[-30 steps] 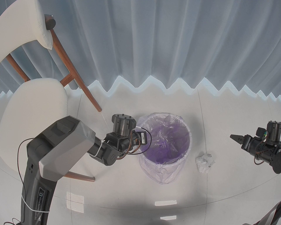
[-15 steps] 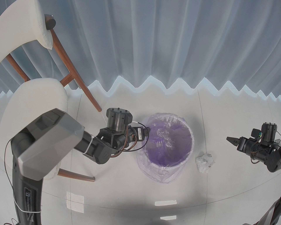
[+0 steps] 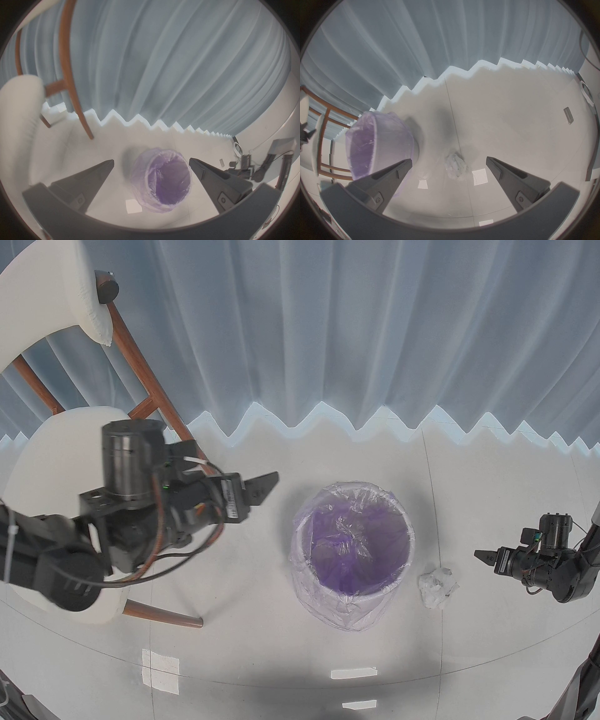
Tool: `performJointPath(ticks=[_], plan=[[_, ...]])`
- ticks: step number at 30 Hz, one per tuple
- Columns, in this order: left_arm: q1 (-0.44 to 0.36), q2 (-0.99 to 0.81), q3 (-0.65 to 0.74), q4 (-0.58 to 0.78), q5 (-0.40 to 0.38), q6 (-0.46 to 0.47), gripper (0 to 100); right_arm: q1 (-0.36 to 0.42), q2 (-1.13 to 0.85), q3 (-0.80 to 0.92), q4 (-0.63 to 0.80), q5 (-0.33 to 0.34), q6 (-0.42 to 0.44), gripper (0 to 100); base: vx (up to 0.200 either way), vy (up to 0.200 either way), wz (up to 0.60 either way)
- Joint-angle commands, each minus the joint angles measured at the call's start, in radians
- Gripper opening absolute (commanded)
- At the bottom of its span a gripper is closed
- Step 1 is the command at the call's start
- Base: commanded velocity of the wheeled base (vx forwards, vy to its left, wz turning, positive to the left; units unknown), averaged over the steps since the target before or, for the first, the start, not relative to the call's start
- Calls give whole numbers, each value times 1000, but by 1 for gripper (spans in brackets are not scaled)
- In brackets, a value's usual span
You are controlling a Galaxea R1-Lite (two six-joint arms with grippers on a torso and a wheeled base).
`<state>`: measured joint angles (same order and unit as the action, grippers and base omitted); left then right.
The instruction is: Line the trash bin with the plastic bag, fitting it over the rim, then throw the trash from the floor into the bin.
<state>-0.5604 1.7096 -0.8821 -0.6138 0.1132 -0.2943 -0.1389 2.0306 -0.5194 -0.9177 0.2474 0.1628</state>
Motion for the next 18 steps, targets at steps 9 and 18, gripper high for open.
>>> performJointPath(ticks=[9,18], plan=[[295,-495,353,-15,-4,12,100,35,369,-370,171,-30,-69,100,0,0,0],[346,-554,430,-15,-3,14,100,88,482,-630,451,-34,-68,100,0,0,0]])
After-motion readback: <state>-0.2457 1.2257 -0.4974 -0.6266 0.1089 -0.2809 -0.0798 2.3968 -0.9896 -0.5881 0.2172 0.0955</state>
